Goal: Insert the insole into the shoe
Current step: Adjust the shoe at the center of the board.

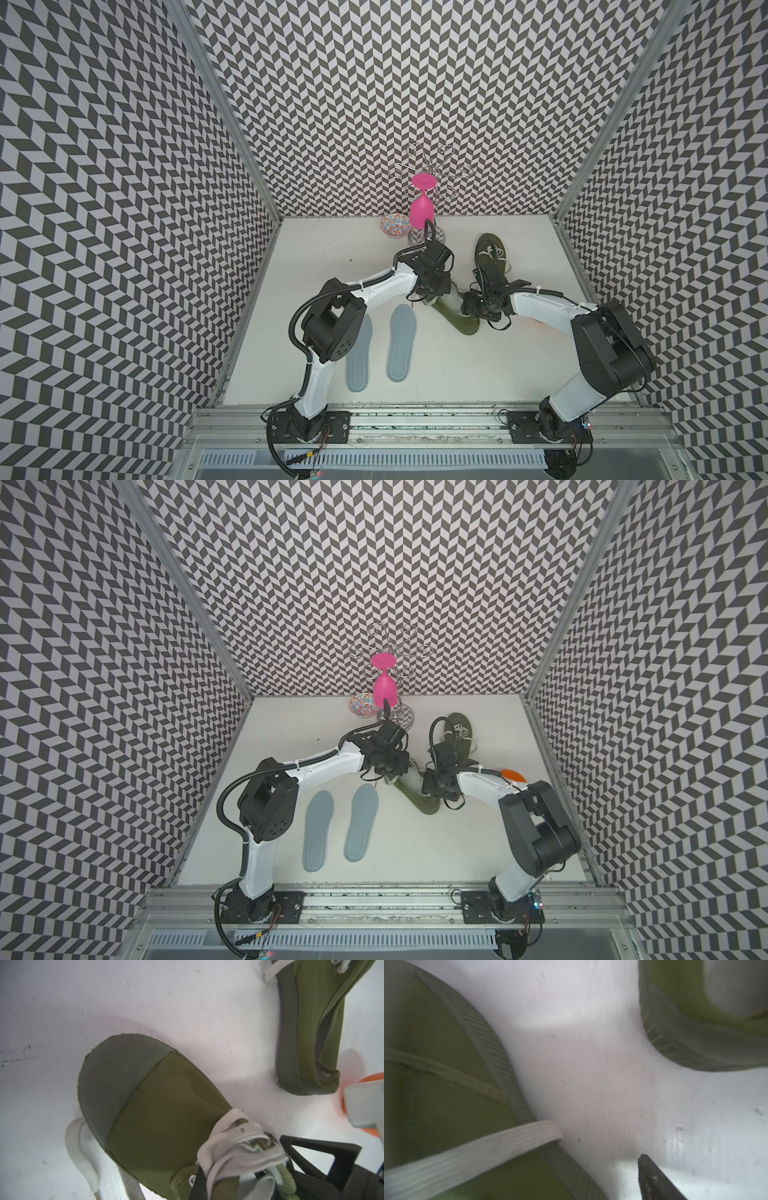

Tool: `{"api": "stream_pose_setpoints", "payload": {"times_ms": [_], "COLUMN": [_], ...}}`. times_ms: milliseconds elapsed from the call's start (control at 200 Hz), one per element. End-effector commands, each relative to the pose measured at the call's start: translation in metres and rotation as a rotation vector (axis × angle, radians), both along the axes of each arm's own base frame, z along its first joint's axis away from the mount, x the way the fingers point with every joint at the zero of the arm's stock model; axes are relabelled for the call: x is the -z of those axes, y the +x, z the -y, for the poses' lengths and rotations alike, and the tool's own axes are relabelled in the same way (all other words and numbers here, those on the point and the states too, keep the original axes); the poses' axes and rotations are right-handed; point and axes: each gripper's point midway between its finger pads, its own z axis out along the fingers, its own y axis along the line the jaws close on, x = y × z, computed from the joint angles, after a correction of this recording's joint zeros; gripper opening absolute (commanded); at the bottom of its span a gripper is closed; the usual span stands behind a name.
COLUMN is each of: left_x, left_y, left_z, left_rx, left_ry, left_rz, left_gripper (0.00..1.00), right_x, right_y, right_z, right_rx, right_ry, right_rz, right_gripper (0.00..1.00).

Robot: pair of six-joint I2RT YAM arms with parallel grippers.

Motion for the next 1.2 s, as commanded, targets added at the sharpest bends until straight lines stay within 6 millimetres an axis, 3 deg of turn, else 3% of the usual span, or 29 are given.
{"api": "stream_pose_setpoints", "payload": {"times_ms": [0,180,360,591,791,996,1197], "left_x": [-0.016,-0.009,0.0,-0.002,0.014,0.028,0.006], "left_y": [0.014,0.022,0.019,0.015,0.017,0.022,0.026], "left_z": [-0.012,-0.036,-0.056,-0.069,-0.072,-0.094,-0.077], "left_rx": [-0.111,-0.085,0.002,0.021,0.007,-0.012,0.031], "left_ry": [-0.049,-0.06,-0.102,-0.182,-0.165,-0.105,-0.16], "left_rz": [0.021,-0.007,-0.047,-0.065,-0.081,-0.071,-0.043], "left_gripper": [0.09,0.1,0.09,0.08,0.11,0.15,0.15], "right_x": [0.009,-0.001,0.004,-0.001,0.014,0.016,0.0], "right_y": [-0.005,-0.014,-0.021,-0.003,0.009,0.014,0.022], "right_z": [0.022,0.039,0.055,0.084,0.074,0.069,0.044], "right_rx": [0.012,0.019,0.025,0.077,0.03,-0.004,-0.057], "right_ry": [-0.126,-0.144,-0.134,-0.161,-0.123,-0.107,-0.062], "right_rz": [-0.024,-0.025,-0.058,-0.037,-0.039,-0.013,0.03], "right_gripper": [0.65,0.62,0.58,0.53,0.4,0.38,0.38]}}
